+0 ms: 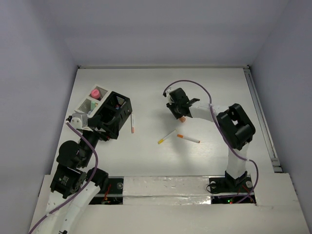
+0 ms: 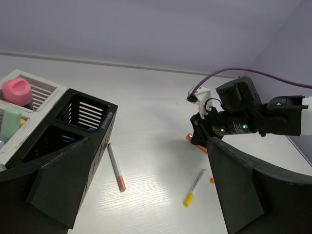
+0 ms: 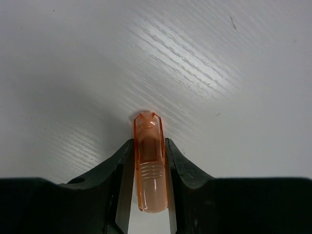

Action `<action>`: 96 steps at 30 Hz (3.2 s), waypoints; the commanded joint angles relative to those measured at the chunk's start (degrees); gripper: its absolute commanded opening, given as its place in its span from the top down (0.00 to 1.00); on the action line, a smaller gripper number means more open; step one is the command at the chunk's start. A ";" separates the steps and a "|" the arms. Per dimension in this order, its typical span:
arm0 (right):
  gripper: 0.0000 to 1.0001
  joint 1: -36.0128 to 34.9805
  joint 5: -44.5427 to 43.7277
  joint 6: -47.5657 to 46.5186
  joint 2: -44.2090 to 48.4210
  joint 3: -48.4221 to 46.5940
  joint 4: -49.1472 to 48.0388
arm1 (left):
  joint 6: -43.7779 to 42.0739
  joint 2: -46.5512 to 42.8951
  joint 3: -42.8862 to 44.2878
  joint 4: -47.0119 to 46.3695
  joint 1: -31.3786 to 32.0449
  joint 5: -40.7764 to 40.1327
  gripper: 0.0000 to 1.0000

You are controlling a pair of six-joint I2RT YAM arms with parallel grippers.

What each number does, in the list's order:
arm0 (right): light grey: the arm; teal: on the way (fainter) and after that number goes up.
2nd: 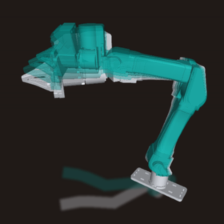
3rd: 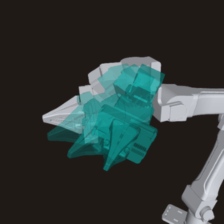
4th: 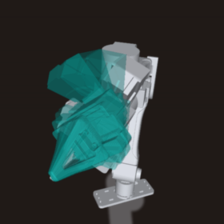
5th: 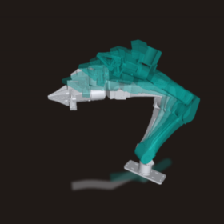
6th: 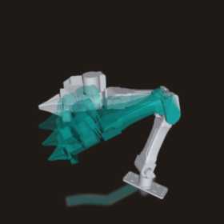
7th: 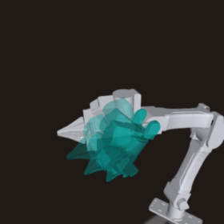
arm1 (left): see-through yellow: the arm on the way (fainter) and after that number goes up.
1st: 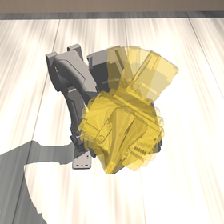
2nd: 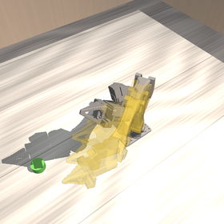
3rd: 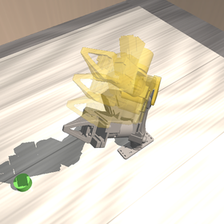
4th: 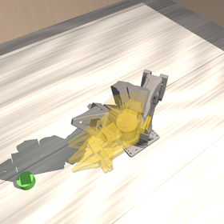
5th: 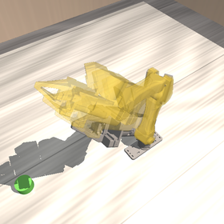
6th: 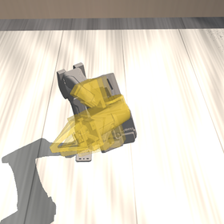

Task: Sort the stationery into containers
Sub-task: Pick up the pen from the center of the board, then place the pen in the storage box, then pick up the pen from the center of the board.

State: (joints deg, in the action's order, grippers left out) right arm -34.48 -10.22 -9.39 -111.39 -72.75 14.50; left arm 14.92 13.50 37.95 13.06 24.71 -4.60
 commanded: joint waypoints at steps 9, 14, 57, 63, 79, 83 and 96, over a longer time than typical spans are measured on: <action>0.83 -2.08 9.68 15.26 12.34 -1.61 -22.56 | -0.15 0.57 0.37 -2.69 0.34 -0.23 0.01; 0.82 -3.93 23.47 28.09 8.14 -6.93 -38.12 | -0.15 0.92 0.45 -2.69 0.34 -0.32 0.01; 0.41 -10.70 34.22 41.39 -18.09 -36.44 -44.46 | 0.20 2.23 0.19 -2.60 -0.19 -1.64 0.01; 0.46 -10.70 24.38 33.30 -4.56 -18.42 -46.23 | 0.73 6.27 0.28 -2.08 -0.19 -3.13 0.01; 0.55 -4.19 5.31 31.62 36.22 26.60 -28.14 | 7.22 23.94 0.19 -6.19 -1.33 10.30 0.01; 0.56 -3.67 -1.73 31.53 42.39 29.42 -23.82 | 9.07 26.66 -0.42 -9.01 -0.11 12.77 0.02; 0.56 -3.05 4.95 31.36 54.70 33.46 -21.45 | 16.72 41.60 -3.67 -10.86 10.36 -11.99 0.46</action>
State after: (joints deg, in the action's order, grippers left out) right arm -37.67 -7.03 22.85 -58.24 -39.59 -6.68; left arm 28.71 51.79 35.79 4.91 33.56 -6.37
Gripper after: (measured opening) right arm 0.440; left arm 0.548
